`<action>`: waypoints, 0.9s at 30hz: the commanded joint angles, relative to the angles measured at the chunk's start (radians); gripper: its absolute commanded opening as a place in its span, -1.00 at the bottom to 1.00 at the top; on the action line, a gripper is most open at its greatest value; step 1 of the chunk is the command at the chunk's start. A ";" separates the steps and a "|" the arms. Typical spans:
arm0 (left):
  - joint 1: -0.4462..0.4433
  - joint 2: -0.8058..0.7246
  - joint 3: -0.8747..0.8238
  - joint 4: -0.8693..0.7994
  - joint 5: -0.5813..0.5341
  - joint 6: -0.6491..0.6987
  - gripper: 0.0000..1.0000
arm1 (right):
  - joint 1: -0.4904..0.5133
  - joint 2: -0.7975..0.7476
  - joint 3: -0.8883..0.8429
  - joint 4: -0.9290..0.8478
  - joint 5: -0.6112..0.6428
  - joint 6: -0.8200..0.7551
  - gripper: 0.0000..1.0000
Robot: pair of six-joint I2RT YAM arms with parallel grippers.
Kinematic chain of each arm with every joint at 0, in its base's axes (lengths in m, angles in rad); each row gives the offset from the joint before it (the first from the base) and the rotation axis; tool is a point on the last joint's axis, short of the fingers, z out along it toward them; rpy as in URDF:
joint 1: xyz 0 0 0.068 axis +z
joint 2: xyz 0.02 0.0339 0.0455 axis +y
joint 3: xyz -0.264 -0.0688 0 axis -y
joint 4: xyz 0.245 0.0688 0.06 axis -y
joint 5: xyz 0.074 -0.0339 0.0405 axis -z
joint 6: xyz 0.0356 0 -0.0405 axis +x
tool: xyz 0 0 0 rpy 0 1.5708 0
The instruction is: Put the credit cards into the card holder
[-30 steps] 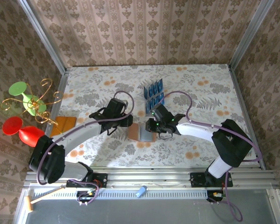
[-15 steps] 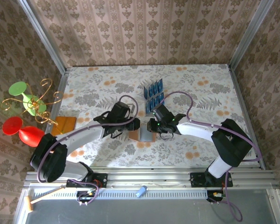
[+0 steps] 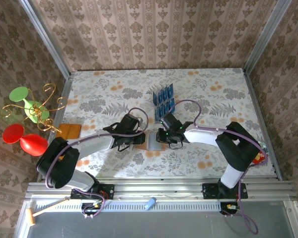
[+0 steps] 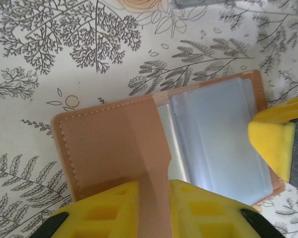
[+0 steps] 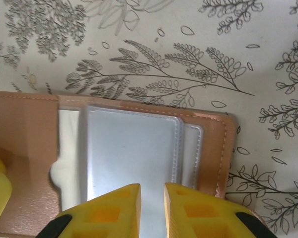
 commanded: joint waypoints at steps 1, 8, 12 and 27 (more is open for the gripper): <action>-0.003 0.023 -0.028 0.047 -0.020 0.044 -0.53 | -0.008 0.027 0.020 0.013 -0.010 -0.011 -0.57; -0.003 0.020 -0.086 0.129 -0.036 0.066 -0.41 | -0.006 0.053 0.021 0.038 -0.034 0.002 -0.57; -0.003 0.011 -0.110 0.164 -0.037 0.068 -0.30 | -0.001 0.073 0.033 0.058 -0.056 0.014 -0.58; -0.003 -0.053 -0.163 0.246 -0.042 0.074 -0.07 | 0.011 0.087 0.034 0.085 -0.068 0.034 -0.59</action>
